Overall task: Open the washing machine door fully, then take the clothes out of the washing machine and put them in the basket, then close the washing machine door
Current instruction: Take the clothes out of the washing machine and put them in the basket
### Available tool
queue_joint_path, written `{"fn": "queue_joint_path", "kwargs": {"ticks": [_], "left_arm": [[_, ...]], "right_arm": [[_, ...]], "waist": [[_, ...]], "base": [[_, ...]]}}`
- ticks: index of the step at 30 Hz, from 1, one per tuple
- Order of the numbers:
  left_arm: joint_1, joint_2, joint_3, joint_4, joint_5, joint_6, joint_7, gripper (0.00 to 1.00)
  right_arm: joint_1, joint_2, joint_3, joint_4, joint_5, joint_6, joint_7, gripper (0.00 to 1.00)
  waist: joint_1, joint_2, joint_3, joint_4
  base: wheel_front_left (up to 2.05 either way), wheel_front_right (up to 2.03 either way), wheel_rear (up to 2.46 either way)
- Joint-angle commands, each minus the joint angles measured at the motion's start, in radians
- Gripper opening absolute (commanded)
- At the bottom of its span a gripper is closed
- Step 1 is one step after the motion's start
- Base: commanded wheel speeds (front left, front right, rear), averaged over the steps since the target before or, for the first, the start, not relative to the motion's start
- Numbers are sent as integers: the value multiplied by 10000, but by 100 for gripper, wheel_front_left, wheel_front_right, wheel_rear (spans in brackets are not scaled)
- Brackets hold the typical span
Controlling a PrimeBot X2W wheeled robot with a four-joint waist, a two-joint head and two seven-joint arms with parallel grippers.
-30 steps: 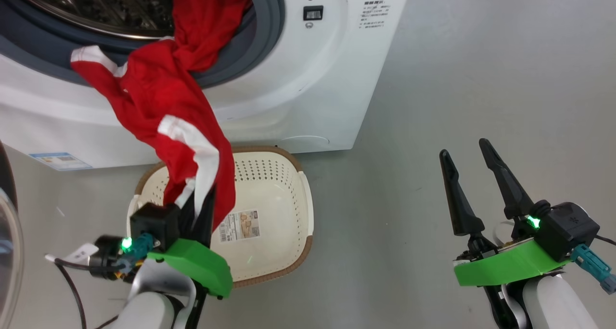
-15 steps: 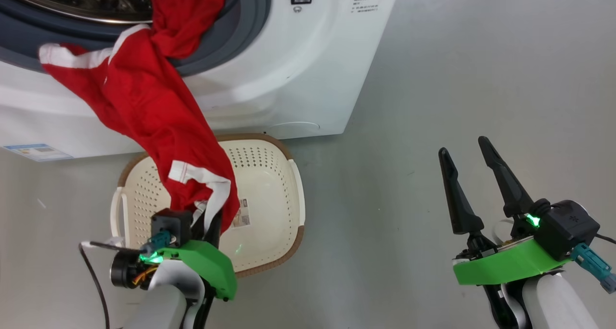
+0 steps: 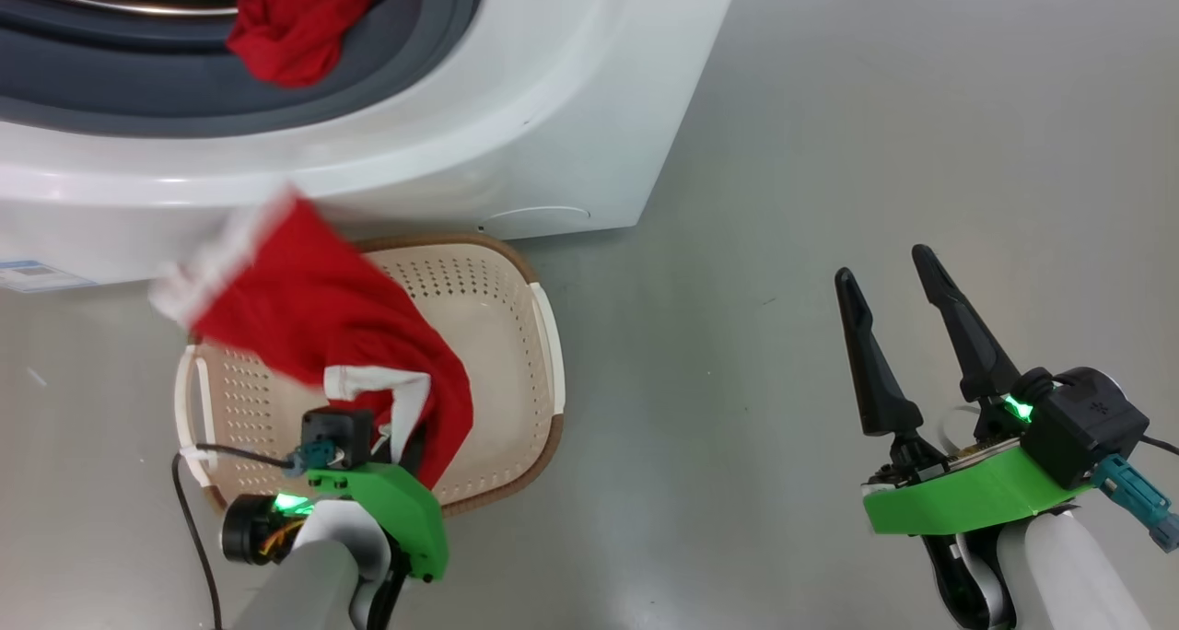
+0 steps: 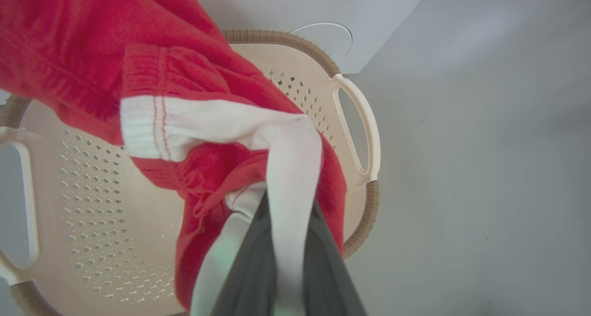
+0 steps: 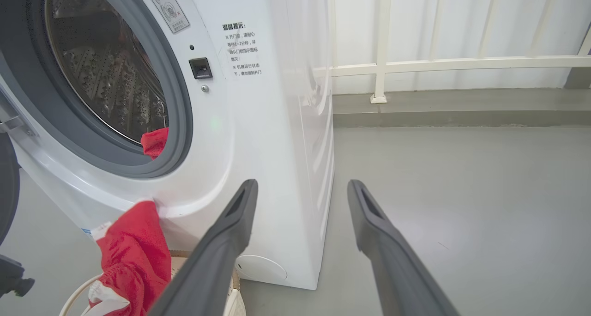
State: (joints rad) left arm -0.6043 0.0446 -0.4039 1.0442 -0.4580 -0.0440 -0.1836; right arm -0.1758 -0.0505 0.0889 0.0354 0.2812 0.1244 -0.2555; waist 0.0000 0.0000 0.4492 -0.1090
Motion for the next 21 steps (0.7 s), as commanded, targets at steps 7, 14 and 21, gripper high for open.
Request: {"fn": "queue_joint_path", "kwargs": {"ticks": [7,14,21], "left_arm": [[-720,81,12,1167,-195,-78,-490,0],[-1235,64,93,1677,-411,95,-701,0],[-1515,60,-6,1903,-312,412,-769,0]], "right_arm": [[-182,3,312,-287,-6,63,-63,100],[-316,3,350,-283,-2,63,-63,100],[-465,3,407,-219,72,63,-63,100]], "waist": [[0,0,333,-133],[0,0,657,-192],[0,0,793,-283]], "base": [[0,0,0],[0,0,0],[0,0,0]]}}
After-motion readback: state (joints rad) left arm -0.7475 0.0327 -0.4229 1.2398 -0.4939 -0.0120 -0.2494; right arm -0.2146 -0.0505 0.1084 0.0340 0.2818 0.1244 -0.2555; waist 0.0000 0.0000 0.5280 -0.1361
